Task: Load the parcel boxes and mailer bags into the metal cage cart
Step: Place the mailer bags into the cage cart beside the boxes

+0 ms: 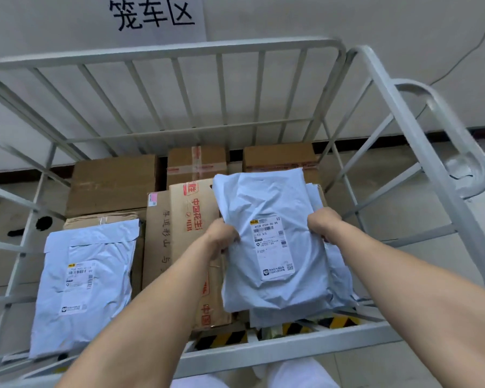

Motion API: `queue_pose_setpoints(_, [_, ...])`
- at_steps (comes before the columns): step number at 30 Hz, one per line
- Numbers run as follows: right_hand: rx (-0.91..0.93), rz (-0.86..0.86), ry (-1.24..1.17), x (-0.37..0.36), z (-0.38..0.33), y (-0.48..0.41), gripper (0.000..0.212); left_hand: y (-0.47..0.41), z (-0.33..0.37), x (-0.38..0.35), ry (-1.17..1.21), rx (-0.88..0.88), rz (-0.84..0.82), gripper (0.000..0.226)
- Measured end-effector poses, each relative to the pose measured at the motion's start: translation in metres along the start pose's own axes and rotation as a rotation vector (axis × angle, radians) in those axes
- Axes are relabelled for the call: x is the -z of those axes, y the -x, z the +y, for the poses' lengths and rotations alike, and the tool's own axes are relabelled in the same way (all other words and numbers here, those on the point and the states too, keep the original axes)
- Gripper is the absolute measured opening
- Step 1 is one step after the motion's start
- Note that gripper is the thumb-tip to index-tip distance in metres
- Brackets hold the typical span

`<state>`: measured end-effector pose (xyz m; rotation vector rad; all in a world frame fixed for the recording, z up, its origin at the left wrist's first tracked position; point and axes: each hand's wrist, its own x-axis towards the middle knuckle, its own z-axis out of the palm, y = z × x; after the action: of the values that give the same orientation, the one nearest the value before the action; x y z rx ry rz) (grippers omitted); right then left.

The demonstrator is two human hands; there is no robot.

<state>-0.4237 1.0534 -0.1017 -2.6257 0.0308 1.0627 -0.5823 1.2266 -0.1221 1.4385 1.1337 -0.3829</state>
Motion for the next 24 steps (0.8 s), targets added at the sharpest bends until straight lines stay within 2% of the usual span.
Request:
queue_pose_setpoints(3, [-0.053, -0.087, -0.005, -0.005, 0.032, -0.010, 0.027, 0.002, -0.013, -0.039, -0.087, 0.065, -0.107, 0.054])
queue_pose_setpoints(5, [-0.084, -0.156, -0.061, -0.012, 0.046, -0.015, 0.042, -0.002, -0.021, -0.055, -0.131, 0.116, -0.076, 0.065])
queue_pose_setpoints(8, [-0.120, -0.224, -0.239, -0.017, 0.056, -0.016, 0.054, -0.010, -0.025, -0.061, 0.020, 0.175, -0.065, 0.079])
queue_pose_setpoints(11, [-0.127, -0.288, -0.360, -0.019, 0.065, -0.022, 0.056, -0.010, -0.023, -0.067, 0.076, 0.192, -0.076, 0.094])
queue_pose_setpoints(14, [-0.136, -0.284, -0.387, -0.020, 0.065, -0.021, 0.050, -0.016, -0.021, -0.074, 0.095, 0.166, 0.012, 0.080])
queue_pose_setpoints(18, [-0.125, -0.156, -0.267, -0.015, 0.050, -0.013, 0.070, -0.011, -0.007, -0.073, 0.000, 0.090, 0.062, 0.081])
queue_pose_setpoints(22, [-0.078, -0.061, -0.257, -0.002, 0.013, 0.006, 0.050, 0.002, 0.012, -0.046, -0.040, -0.065, 0.167, 0.054])
queue_pose_setpoints(24, [-0.029, -0.038, -0.244, 0.001, -0.014, 0.019, 0.047, 0.008, 0.018, -0.016, 0.017, -0.128, 0.200, 0.052])
